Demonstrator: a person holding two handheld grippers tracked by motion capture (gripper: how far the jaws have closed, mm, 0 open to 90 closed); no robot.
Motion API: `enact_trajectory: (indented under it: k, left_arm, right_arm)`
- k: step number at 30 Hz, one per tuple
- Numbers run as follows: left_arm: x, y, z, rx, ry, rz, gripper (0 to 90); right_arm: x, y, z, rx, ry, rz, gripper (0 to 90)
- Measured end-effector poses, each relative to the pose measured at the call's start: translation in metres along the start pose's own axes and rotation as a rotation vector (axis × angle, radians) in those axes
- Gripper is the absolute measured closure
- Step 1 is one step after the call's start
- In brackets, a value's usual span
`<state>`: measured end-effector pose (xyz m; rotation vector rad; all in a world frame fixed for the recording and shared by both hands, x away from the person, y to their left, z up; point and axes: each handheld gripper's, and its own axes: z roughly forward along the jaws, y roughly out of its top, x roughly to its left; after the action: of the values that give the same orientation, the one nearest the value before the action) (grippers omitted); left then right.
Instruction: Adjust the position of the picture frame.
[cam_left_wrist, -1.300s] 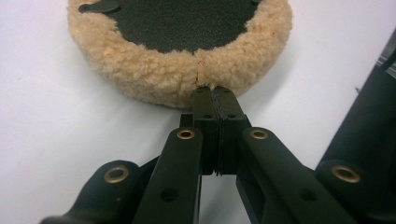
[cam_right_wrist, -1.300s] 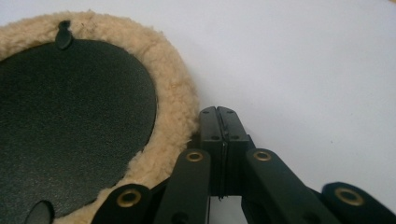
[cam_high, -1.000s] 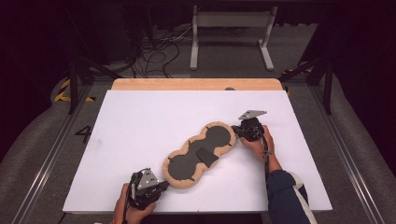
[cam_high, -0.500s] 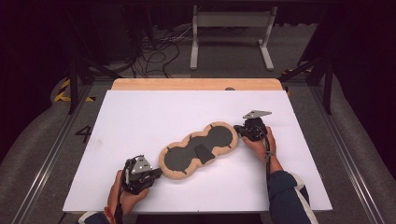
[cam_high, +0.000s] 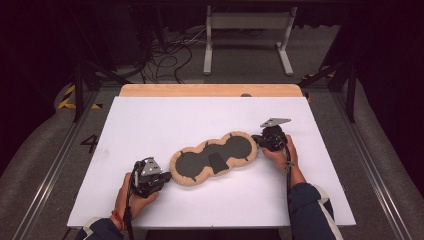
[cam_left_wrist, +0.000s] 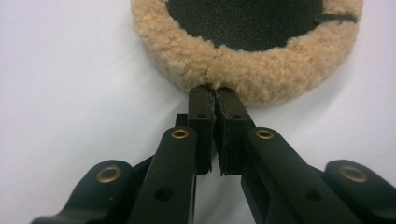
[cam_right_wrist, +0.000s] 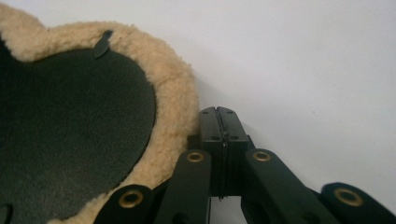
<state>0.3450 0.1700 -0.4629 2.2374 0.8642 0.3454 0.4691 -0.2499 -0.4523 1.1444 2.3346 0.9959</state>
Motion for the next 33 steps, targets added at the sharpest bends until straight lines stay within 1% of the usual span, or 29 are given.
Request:
enact_trajectory:
  k: [1,3,5,8,10,11,13,14,15,17,18,19,21,22,25,27,28,30,32,33]
  left_arm:
    - [0.002,0.000,0.001,-0.003,-0.005,-0.002,85.6]
    - [0.007,0.001,0.001,-0.004,-0.008,0.003,85.5]
    - [0.010,0.001,0.002,-0.003,-0.023,0.008,85.5]
    - [0.020,0.001,0.003,-0.012,-0.063,0.015,85.4]
    - [0.024,0.002,0.004,-0.014,-0.068,0.021,85.6]
    - [0.025,0.002,0.004,-0.014,-0.065,0.024,86.3]
    - [0.027,0.004,0.004,-0.006,-0.064,0.040,86.9]
    - [0.027,0.004,0.005,-0.009,-0.066,0.037,87.3]
    - [0.028,0.004,0.005,-0.007,-0.070,0.035,87.7]
    - [0.031,0.006,0.006,0.002,-0.083,0.059,88.2]
    - [0.032,0.007,0.006,0.003,-0.094,0.055,88.4]
    - [0.033,0.008,0.007,0.003,-0.093,0.070,88.4]
    - [0.033,0.009,0.008,0.004,-0.094,0.077,88.5]
    - [0.034,0.009,0.009,0.002,-0.092,0.074,88.6]
    - [0.033,0.011,0.010,0.003,-0.090,0.088,88.9]
    - [0.034,0.013,0.011,0.003,-0.098,0.094,89.1]
    - [0.033,0.013,0.012,0.003,-0.101,0.089,89.1]
    - [0.033,0.014,0.013,0.001,-0.105,0.085,89.1]
    - [0.032,0.015,0.014,0.002,-0.103,0.097,89.1]
    - [0.031,0.015,0.014,0.002,-0.102,0.095,89.1]
  right_arm:
    - [0.001,-0.001,-0.001,0.005,-0.002,-0.011,90.0]
    - [0.001,-0.003,-0.004,0.004,0.009,-0.018,90.0]
    - [0.002,-0.006,-0.006,0.003,0.013,-0.015,90.0]
    - [0.002,-0.011,-0.011,-0.006,0.029,-0.011,90.0]
    - [0.004,-0.015,-0.014,-0.007,0.038,0.001,90.0]
    - [0.005,-0.018,-0.017,-0.009,0.043,-0.001,90.0]
    - [0.007,-0.022,-0.021,-0.011,0.056,0.008,90.0]
    - [0.007,-0.024,-0.022,-0.013,0.059,0.011,90.0]
    - [0.008,-0.026,-0.024,-0.015,0.057,0.007,90.0]
    - [0.011,-0.029,-0.027,-0.010,0.054,0.004,90.0]
    - [0.012,-0.031,-0.030,-0.011,0.053,0.007,90.0]
    - [0.013,-0.033,-0.032,-0.007,0.055,0.007,90.0]
    - [0.016,-0.035,-0.036,0.000,0.050,-0.001,90.0]
    - [0.017,-0.036,-0.037,0.003,0.043,-0.003,90.0]
    - [0.021,-0.041,-0.042,0.001,0.025,0.000,90.0]
    - [0.023,-0.044,-0.046,0.003,0.018,-0.003,90.0]
    - [0.024,-0.046,-0.048,0.004,0.018,-0.004,90.0]
    - [0.024,-0.049,-0.050,0.002,0.018,0.007,90.0]
    - [0.025,-0.051,-0.053,0.005,0.015,0.016,90.0]
    - [0.025,-0.052,-0.054,0.002,0.014,0.021,90.0]
